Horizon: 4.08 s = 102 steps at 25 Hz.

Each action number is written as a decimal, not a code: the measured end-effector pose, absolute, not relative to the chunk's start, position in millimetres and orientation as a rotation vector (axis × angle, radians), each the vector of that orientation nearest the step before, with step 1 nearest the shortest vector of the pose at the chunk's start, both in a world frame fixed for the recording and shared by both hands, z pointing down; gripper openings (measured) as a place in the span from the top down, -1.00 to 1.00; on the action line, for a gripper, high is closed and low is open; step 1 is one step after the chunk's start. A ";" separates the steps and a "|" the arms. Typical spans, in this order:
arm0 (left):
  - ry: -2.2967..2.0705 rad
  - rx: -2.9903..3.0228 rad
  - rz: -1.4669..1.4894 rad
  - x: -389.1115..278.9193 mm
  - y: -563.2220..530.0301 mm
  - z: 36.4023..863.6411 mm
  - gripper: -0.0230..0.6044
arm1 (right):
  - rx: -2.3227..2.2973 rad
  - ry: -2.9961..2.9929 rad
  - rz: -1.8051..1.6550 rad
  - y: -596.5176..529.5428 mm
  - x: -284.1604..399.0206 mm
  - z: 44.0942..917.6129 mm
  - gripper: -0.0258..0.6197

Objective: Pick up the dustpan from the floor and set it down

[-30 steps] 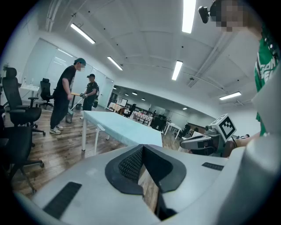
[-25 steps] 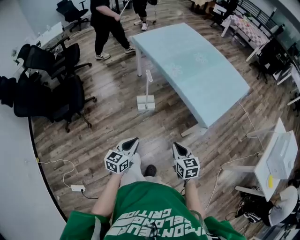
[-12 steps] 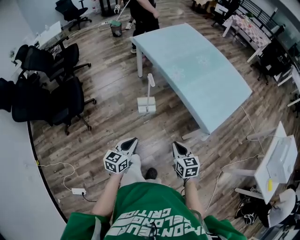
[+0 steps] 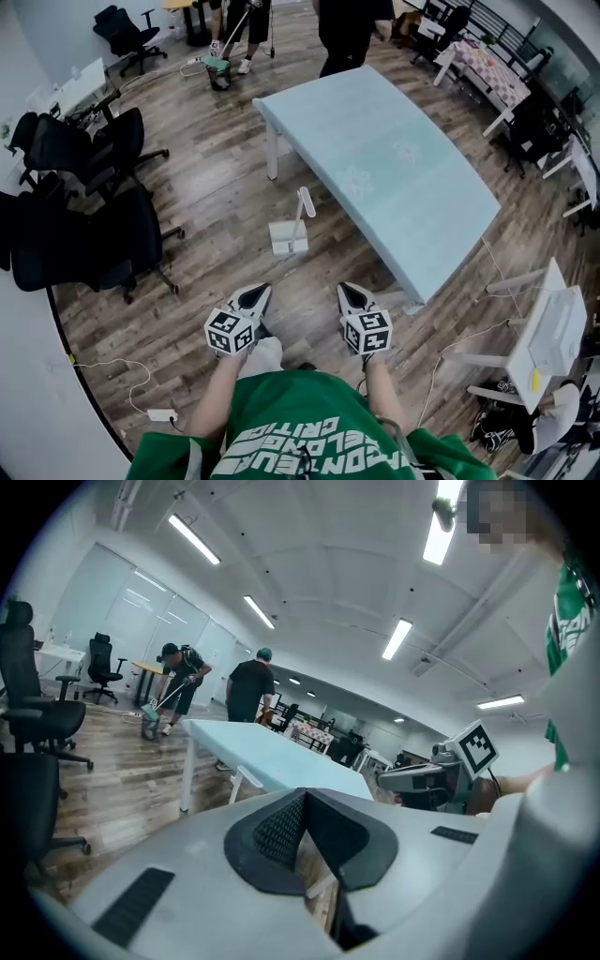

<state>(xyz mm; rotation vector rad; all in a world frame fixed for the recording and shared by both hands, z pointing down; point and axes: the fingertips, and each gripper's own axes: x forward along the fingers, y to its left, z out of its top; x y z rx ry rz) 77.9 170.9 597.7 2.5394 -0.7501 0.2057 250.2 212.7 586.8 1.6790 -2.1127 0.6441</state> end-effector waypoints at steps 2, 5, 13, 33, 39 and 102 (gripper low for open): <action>-0.730 2.544 0.206 72.1 147.1 595.1 0.92 | 1.683 -2.106 0.640 187.1 240.1 583.7 0.90; -0.688 2.553 0.220 64.9 117.8 597.2 0.92 | 1.700 -2.079 0.634 158.7 228.5 585.2 0.90; -0.605 2.569 0.289 55.7 61.6 606.6 0.92 | 1.779 -2.011 0.670 108.5 224.2 594.2 0.90; -0.652 2.616 0.347 103.4 -98.4 590.8 0.92 | 1.690 -1.972 0.780 -65.6 283.2 641.4 0.89; -0.684 2.574 0.379 110.8 -126.9 602.3 0.92 | 1.577 -1.918 0.890 -94.9 287.9 685.7 0.79; -1.110 2.372 0.224 -37.4 -189.0 612.3 0.92 | 1.055 -1.449 0.879 -164.3 223.6 818.1 0.58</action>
